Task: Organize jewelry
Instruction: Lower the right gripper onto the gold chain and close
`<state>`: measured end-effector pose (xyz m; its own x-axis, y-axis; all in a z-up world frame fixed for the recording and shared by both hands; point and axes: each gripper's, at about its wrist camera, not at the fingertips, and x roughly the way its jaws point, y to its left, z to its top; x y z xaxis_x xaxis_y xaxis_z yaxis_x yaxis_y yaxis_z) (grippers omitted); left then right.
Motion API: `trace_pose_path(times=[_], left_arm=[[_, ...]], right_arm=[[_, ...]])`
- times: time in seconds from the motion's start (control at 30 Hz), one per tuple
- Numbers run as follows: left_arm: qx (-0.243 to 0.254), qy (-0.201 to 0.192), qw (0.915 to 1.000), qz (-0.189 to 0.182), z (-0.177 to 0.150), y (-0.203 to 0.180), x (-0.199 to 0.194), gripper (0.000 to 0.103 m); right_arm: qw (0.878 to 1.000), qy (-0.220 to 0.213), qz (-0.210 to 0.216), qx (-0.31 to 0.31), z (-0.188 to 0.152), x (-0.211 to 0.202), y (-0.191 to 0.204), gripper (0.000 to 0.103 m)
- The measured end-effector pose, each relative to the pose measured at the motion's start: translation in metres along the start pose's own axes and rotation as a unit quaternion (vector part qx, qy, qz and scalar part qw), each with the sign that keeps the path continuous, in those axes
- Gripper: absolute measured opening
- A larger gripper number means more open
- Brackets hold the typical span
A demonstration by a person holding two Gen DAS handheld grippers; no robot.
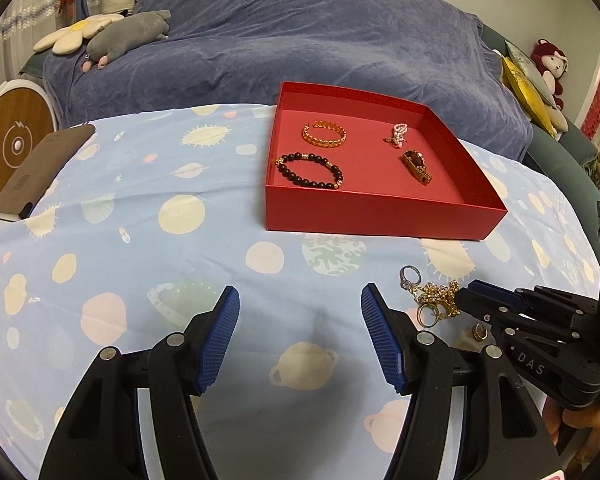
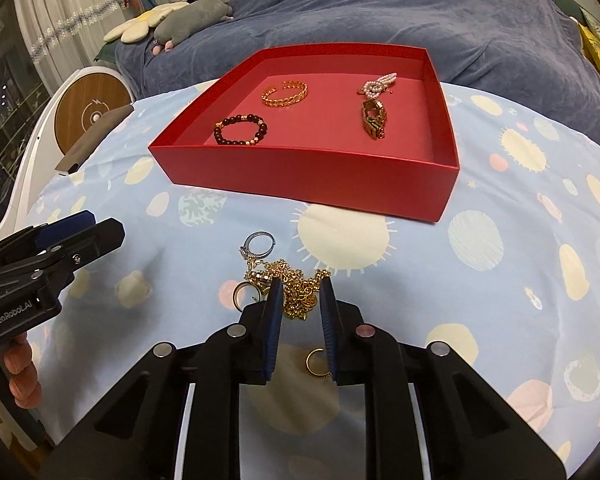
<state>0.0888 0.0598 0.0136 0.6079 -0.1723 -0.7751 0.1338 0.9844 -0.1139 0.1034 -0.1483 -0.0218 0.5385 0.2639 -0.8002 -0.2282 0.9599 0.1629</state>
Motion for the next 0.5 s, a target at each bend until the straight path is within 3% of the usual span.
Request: trace_pose_path(times=[0.3,0.37,0.5], left_arm=[[-0.006,0.003,0.9999,-0.01,0.0004,-0.0006,-0.0013,0.061],[-0.006,0.004,0.9999,-0.011,0.0003,-0.0018,-0.0005,0.061],[-0.003,0.008,0.9999,-0.01,0.0001,-0.0042,0.002,0.061]], right_arm=[[1.0,0.002,-0.005,-0.006,0.0013,0.0115,-0.0002,0.017],[1.0,0.003,-0.006,-0.008,0.001,0.0114,-0.0008,0.009],[1.0,0.008,-0.008,-0.003,0.0013,0.0069,-0.0041,0.005]])
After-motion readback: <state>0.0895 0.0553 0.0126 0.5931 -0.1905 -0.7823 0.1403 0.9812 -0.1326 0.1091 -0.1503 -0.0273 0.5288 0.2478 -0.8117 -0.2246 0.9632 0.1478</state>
